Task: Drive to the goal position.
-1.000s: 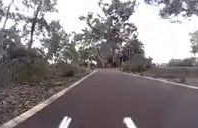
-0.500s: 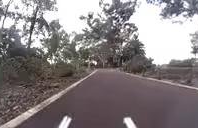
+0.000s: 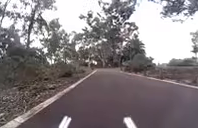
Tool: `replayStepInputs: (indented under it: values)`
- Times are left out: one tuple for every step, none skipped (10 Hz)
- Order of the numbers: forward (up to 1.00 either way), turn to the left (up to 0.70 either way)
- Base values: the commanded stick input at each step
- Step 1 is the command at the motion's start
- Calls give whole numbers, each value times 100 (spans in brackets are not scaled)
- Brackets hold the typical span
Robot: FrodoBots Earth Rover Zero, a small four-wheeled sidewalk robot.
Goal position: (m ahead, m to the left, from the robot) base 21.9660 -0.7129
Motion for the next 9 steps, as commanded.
replayStepInputs:
  values:
    - [60, 0]
    - [60, 0]
    - [60, 0]
    - [60, 0]
    - [60, 0]
    - [60, 0]
    - [60, 0]
    - [60, 0]
    - [60, 0]
